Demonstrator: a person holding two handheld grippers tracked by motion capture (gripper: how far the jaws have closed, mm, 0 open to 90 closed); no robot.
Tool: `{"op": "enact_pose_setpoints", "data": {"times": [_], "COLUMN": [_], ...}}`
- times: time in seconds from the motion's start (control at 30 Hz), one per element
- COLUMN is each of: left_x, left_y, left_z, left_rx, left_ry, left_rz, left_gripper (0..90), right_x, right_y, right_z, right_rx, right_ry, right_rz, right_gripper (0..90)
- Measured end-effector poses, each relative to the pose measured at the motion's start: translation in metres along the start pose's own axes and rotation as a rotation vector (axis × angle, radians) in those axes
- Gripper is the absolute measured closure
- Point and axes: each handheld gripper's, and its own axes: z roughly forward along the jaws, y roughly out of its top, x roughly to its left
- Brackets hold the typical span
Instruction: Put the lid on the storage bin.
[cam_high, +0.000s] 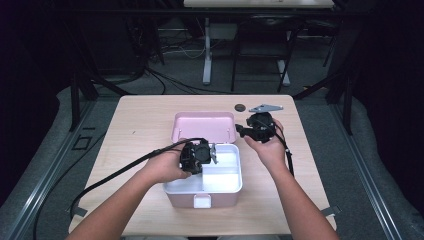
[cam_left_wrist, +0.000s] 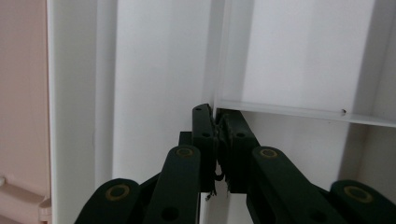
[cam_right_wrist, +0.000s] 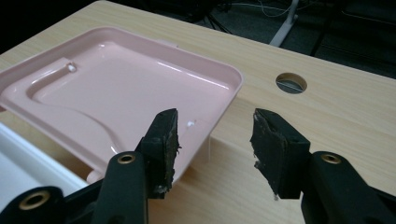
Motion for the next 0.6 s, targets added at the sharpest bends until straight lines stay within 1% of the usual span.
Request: {"op": "enact_pose_setpoints", "data": {"times": [0.1, 0.17, 0.2, 0.23, 0.27, 0.3, 0.33, 0.37, 0.4, 0.43, 0.47, 0.5, 0.53, 0.57, 0.6], "left_x": [0.000, 0.000, 0.000, 0.000, 0.000, 0.000, 0.000, 0.000, 0.000, 0.000, 0.000, 0.000, 0.001, 0.001, 0.001], "left_y": [0.000, 0.000, 0.000, 0.000, 0.000, 0.000, 0.000, 0.000, 0.000, 0.000, 0.000, 0.000, 0.000, 0.000, 0.000], "left_z": [0.000, 0.000, 0.000, 0.000, 0.000, 0.000, 0.000, 0.000, 0.000, 0.000, 0.000, 0.000, 0.000, 0.000, 0.000], "left_rx": [0.001, -0.001, -0.004, -0.004, -0.004, 0.000, 0.000, 0.000, -0.002, 0.002, 0.001, 0.002, 0.003, 0.003, 0.003], "left_ry": [-0.001, -0.001, 0.001, 0.001, 0.000, -0.001, -0.001, -0.001, -0.002, -0.005, -0.006, -0.006, -0.006, -0.007, -0.007], "left_rz": [0.000, -0.002, -0.002, -0.002, -0.002, 0.001, 0.001, 0.001, -0.001, -0.001, -0.001, -0.001, 0.000, 0.000, 0.000], "left_gripper": [85.4, 85.4, 85.4, 85.4, 85.4, 85.4, 85.5, 85.5, 85.5, 85.5, 85.5, 85.5, 85.5, 85.5, 85.5], "right_x": [0.001, 0.001, 0.001, 0.001, 0.001, 0.000, -0.001, -0.001, -0.001, -0.004, -0.004, -0.004, -0.004, -0.005, -0.005], "right_y": [0.003, 0.005, 0.006, 0.007, 0.007, 0.007, 0.008, 0.008, 0.008, 0.008, 0.008, 0.008, 0.009, 0.009, 0.009], "right_z": [0.009, 0.014, 0.017, 0.019, 0.022, 0.025, 0.029, 0.031, 0.035, 0.038, 0.040, 0.043, 0.045, 0.047, 0.049], "right_rx": [0.023, 0.031, 0.038, 0.038, 0.035, 0.040, 0.055, 0.058, 0.067, 0.070, 0.070, 0.074, 0.080, 0.081, 0.070], "right_ry": [-0.011, -0.008, 0.002, -0.008, -0.010, 0.006, -0.010, -0.013, -0.044, 0.011, -0.011, -0.006, -0.017, -0.015, -0.018], "right_rz": [-0.018, -0.010, -0.006, -0.005, 0.011, 0.021, 0.023, 0.021, 0.027, 0.034, 0.035, 0.037, 0.044, 0.045, 0.052], "right_gripper": [50.5, 50.6, 50.8, 51.1, 51.4, 51.5, 52.1, 52.4, 52.8, 53.2, 53.3, 53.3, 53.3, 53.4, 53.6]}}
